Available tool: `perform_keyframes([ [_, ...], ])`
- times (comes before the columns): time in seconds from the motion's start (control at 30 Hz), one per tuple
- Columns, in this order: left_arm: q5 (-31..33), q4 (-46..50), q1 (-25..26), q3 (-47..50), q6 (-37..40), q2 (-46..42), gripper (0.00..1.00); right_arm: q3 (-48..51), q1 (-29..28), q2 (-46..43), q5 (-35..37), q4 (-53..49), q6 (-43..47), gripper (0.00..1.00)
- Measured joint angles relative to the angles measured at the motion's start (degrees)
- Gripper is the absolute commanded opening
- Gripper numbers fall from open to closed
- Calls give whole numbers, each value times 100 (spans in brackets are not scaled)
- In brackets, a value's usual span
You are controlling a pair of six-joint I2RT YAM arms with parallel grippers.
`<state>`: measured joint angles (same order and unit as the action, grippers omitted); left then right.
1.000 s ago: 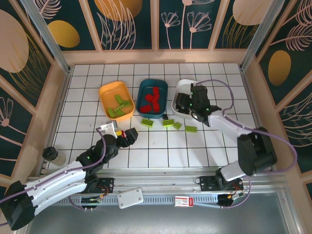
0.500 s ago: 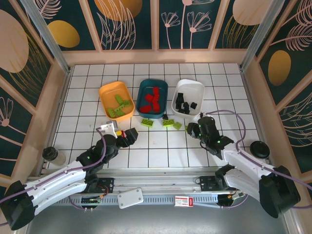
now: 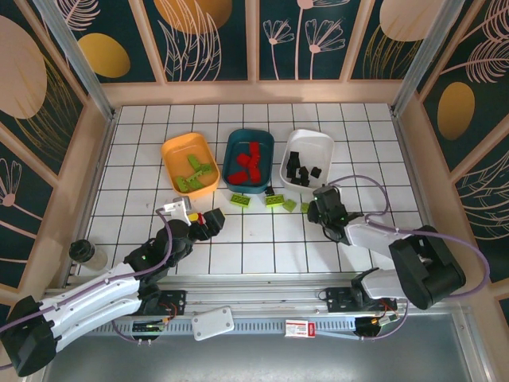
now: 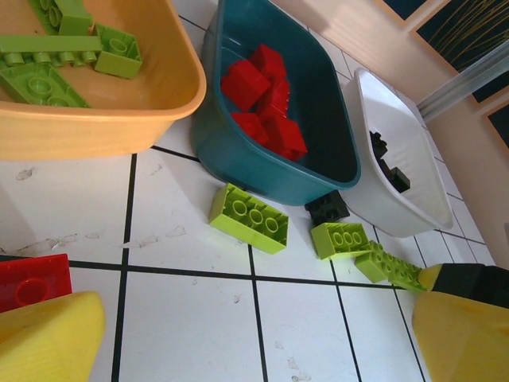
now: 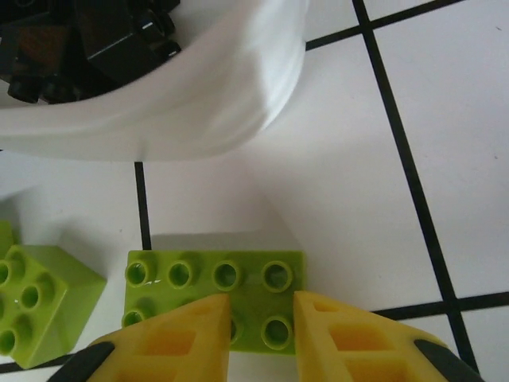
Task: Sort the legos into containers by color
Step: Move the lego to the bottom-center of the table, then pick up the lego from the bottom-center of the table.
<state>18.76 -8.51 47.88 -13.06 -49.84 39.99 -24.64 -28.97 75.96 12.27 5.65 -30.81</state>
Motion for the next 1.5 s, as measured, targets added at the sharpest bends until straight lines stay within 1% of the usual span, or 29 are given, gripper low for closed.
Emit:
perform_keyframes([
  [0.1, 17, 0, 0, 2, 0, 0, 98, -72, -442, 105, 170, 7, -68, 26],
  [0.37, 87, 4, 0, 74, 0, -50, 98, -175, -1775, 243, 236, -13, -616, 25],
  [0.5, 120, 7, 0, 87, 0, -114, 99, -448, -2612, 417, 273, -275, -859, 27],
  [0.57, 127, 9, 0, 120, 0, -168, 99, -656, -2981, 498, 302, -555, -881, 34],
  [0.6, 127, 11, 0, 142, -2, -195, 99, -765, -3126, 509, 341, -708, -870, 41],
  [0.63, 127, 24, 0, 153, -2, -214, 98, -861, -3222, 505, 387, -822, -841, 49],
  [0.7, 131, 35, 0, 166, -7, -247, 99, -1010, -3289, 448, 420, -927, -719, 61],
  [0.73, 133, 48, 0, 166, -22, -269, 98, -1054, -3272, 387, 389, -938, -579, 64],
  [0.9, 151, 109, 0, 173, -50, -348, 99, -1224, -2922, 367, -94, -938, 63, 69],
  [1.1, 175, 131, 0, 173, -85, -348, 99, -1429, -2566, 857, -664, -844, 835, 71],
  [1.27, 214, 140, 0, 173, -87, -348, 98, -1554, -2282, 1143, -1163, -745, 1161, 71],
  [1.37, 238, 162, 0, 173, -87, -348, 99, -1572, -2264, 1309, -1451, -713, 1252, 72],
  [1.5, 275, 184, 0, 173, -87, -369, 98, -1572, -2396, 1360, -1733, -719, 1252, 70],
])
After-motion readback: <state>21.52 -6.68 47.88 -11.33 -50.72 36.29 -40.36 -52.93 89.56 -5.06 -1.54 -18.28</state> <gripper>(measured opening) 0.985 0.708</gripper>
